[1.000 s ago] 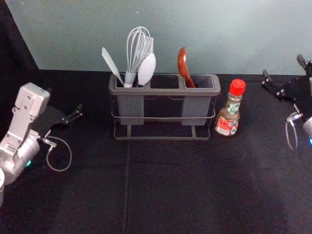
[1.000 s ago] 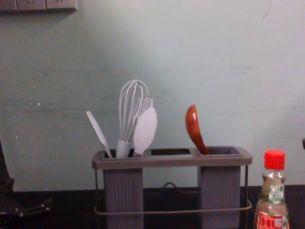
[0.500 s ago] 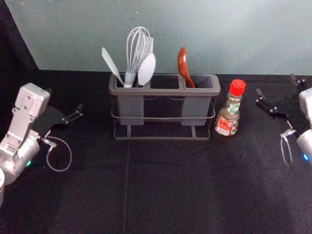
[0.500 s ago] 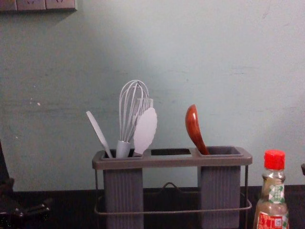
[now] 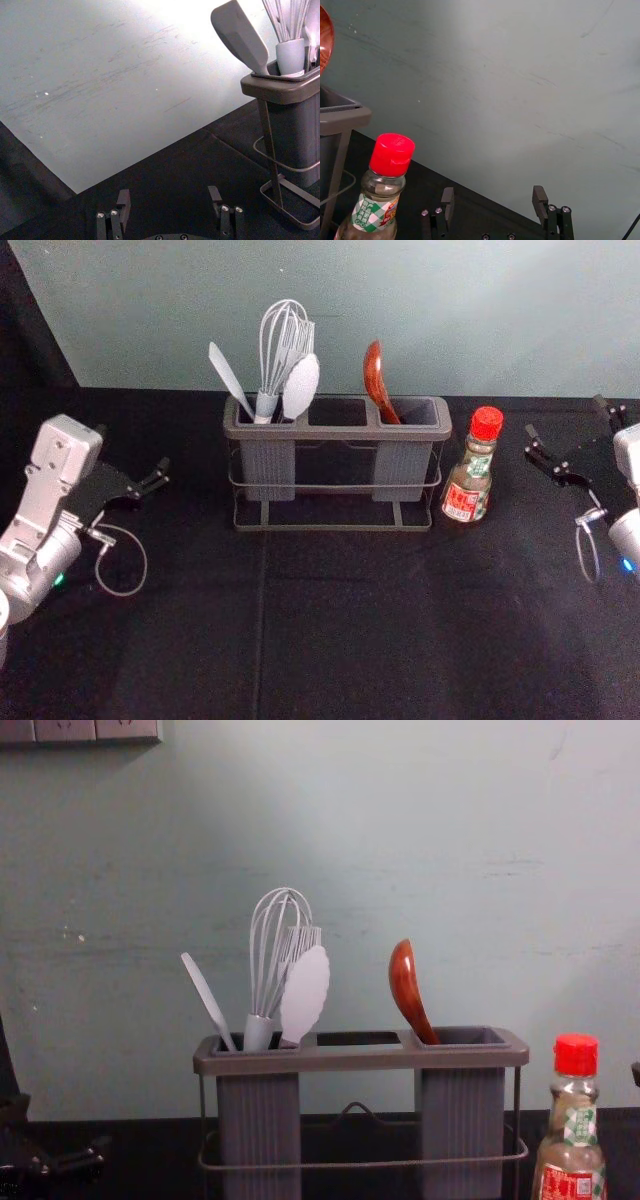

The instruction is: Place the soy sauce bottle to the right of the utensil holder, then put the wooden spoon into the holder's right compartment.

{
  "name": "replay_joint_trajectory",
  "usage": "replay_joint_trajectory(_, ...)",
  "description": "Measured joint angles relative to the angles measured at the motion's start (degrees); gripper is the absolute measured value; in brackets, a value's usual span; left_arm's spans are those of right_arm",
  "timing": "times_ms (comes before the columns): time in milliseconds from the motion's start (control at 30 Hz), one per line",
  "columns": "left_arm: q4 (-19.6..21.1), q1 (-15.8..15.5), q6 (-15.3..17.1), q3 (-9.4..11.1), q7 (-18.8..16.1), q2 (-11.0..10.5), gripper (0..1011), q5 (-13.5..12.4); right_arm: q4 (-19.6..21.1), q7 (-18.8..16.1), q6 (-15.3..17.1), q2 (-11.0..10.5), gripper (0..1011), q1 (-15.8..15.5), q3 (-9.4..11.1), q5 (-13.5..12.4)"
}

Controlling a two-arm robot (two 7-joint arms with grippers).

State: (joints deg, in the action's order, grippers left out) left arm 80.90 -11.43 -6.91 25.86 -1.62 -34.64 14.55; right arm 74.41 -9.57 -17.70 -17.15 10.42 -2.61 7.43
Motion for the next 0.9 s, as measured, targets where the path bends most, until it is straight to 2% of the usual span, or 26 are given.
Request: replay_joint_trajectory(900, 0.0, 0.0, 0.0, 0.0, 0.0, 0.0, 1011, 0.0, -0.05, -0.24, -0.04, 0.0, 1003, 0.07, 0.0, -0.11)
